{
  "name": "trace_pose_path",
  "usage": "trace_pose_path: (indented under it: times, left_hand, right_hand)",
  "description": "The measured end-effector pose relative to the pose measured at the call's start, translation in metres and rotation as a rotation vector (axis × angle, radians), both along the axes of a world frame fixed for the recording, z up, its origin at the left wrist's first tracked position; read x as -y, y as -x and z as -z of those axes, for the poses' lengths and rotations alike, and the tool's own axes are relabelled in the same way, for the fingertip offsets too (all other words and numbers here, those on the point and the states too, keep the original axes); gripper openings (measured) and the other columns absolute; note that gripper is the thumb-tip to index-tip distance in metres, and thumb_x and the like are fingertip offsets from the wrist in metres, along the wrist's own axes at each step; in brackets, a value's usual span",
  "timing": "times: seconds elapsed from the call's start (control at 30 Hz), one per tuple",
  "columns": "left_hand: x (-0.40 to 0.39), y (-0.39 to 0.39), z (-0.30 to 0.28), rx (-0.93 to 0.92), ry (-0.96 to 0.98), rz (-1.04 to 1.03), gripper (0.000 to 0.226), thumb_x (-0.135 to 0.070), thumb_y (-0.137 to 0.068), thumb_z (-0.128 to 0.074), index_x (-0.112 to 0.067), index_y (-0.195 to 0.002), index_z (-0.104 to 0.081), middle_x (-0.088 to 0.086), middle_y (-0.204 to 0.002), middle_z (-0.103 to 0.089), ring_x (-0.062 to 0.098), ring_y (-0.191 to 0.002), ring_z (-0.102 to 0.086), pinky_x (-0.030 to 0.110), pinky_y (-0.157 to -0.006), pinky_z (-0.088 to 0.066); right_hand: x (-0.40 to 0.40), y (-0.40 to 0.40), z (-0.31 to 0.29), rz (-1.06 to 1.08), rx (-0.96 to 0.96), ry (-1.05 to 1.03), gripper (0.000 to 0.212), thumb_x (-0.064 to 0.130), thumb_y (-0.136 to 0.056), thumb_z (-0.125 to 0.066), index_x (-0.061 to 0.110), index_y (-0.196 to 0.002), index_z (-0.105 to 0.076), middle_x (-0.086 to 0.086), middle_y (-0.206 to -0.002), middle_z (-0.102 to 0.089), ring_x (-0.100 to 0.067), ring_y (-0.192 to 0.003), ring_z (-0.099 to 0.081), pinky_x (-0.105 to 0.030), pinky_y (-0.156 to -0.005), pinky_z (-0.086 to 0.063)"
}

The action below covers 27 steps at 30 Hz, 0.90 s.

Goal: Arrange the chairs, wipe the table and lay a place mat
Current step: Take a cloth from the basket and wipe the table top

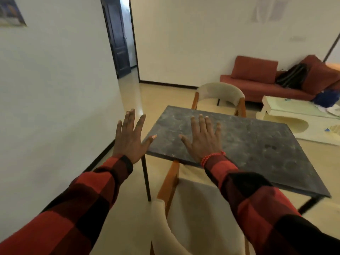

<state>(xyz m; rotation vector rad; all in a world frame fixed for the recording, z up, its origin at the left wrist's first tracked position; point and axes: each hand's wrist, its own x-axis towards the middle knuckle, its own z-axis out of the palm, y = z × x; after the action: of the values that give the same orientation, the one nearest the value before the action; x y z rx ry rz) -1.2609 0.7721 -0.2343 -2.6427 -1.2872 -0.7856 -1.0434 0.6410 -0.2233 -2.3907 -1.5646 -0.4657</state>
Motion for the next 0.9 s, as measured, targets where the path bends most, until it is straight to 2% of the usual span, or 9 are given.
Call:
trace_pose_path:
  times: [0.1, 0.17, 0.27, 0.33, 0.4, 0.5, 0.7, 0.8, 0.9]
  left_hand:
    - [-0.040, 0.031, -0.010, 0.027, -0.049, -0.017, 0.080, -0.069, -0.096, -0.029, -0.022, -0.160, -0.021, 0.006, -0.169, -0.007, 0.024, -0.156, -0.002, 0.055, -0.124, -0.013]
    - [-0.068, 0.055, -0.018, 0.057, -0.055, -0.019, 0.080, -0.070, -0.095, -0.027, -0.023, -0.160, -0.022, 0.005, -0.169, -0.007, 0.022, -0.156, -0.001, 0.052, -0.125, -0.010]
    - [-0.115, 0.091, -0.026, 0.080, -0.052, -0.021, 0.082, -0.073, -0.094, -0.021, -0.025, -0.161, -0.019, 0.003, -0.169, -0.002, 0.018, -0.154, 0.006, 0.043, -0.124, 0.001]
    - [-0.148, 0.118, -0.028, 0.124, -0.005, -0.026, 0.081, -0.072, -0.096, -0.026, -0.027, -0.161, -0.017, 0.000, -0.169, 0.002, 0.014, -0.153, 0.011, 0.038, -0.122, 0.007]
    - [-0.180, 0.141, -0.032, 0.152, 0.042, -0.033, 0.081, -0.072, -0.096, -0.027, -0.027, -0.162, -0.015, -0.002, -0.169, 0.005, 0.014, -0.154, 0.011, 0.036, -0.122, 0.008]
    - [-0.228, 0.170, -0.038, 0.135, 0.043, -0.021, 0.089, -0.078, -0.090, -0.013, -0.026, -0.162, -0.016, 0.000, -0.170, 0.002, 0.016, -0.156, 0.008, 0.040, -0.125, 0.002]
    - [-0.319, 0.184, -0.041, 0.164, 0.060, 0.019, 0.086, -0.075, -0.090, -0.021, -0.025, -0.160, -0.020, 0.001, -0.170, -0.002, 0.014, -0.156, 0.007, 0.041, -0.126, -0.002]
    - [-0.366, 0.172, -0.035, 0.142, 0.040, 0.057, 0.088, -0.076, -0.088, -0.014, -0.026, -0.160, -0.023, 0.002, -0.170, -0.004, 0.015, -0.156, 0.005, 0.041, -0.125, -0.003]
    - [-0.426, 0.153, -0.032, 0.139, 0.013, 0.109, 0.088, -0.076, -0.089, -0.015, -0.025, -0.159, -0.027, 0.003, -0.170, -0.007, 0.017, -0.156, 0.001, 0.043, -0.125, -0.006]
  right_hand:
    - [-0.050, 0.036, -0.011, -0.059, 0.022, -0.034, 0.080, 0.067, -0.095, -0.038, 0.015, -0.155, -0.031, -0.018, -0.160, -0.034, -0.038, -0.149, -0.029, -0.068, -0.117, -0.015]
    - [-0.090, 0.061, -0.018, -0.058, 0.021, -0.062, 0.079, 0.069, -0.095, -0.037, 0.016, -0.154, -0.033, -0.017, -0.159, -0.035, -0.037, -0.148, -0.030, -0.067, -0.117, -0.016]
    - [-0.149, 0.100, -0.023, -0.048, -0.056, -0.077, 0.083, 0.074, -0.095, -0.022, 0.019, -0.157, -0.026, -0.013, -0.163, -0.028, -0.034, -0.152, -0.023, -0.064, -0.119, -0.011]
    - [-0.188, 0.129, -0.022, -0.044, -0.113, -0.081, 0.085, 0.077, -0.095, -0.016, 0.021, -0.159, -0.021, -0.011, -0.166, -0.023, -0.032, -0.154, -0.016, -0.062, -0.121, -0.007]
    - [-0.221, 0.154, -0.023, -0.033, -0.148, -0.079, 0.086, 0.078, -0.094, -0.013, 0.022, -0.160, -0.017, -0.010, -0.167, -0.019, -0.031, -0.155, -0.012, -0.062, -0.121, -0.005]
    - [-0.269, 0.180, -0.028, 0.000, -0.154, -0.057, 0.085, 0.077, -0.095, -0.011, 0.023, -0.160, -0.013, -0.011, -0.168, -0.014, -0.031, -0.155, -0.009, -0.061, -0.121, -0.003]
    - [-0.353, 0.187, -0.039, 0.033, -0.106, -0.031, 0.082, 0.073, -0.097, -0.012, 0.022, -0.161, -0.009, -0.011, -0.169, -0.012, -0.031, -0.155, -0.008, -0.060, -0.122, -0.004]
    - [-0.401, 0.176, -0.035, 0.068, -0.069, -0.032, 0.083, 0.073, -0.097, -0.012, 0.021, -0.161, -0.011, -0.011, -0.168, -0.015, -0.032, -0.155, -0.012, -0.061, -0.122, -0.006]
    - [-0.459, 0.157, -0.025, 0.089, -0.043, -0.019, 0.082, 0.073, -0.097, -0.015, 0.020, -0.160, -0.017, -0.014, -0.166, -0.021, -0.034, -0.153, -0.018, -0.064, -0.121, -0.009]
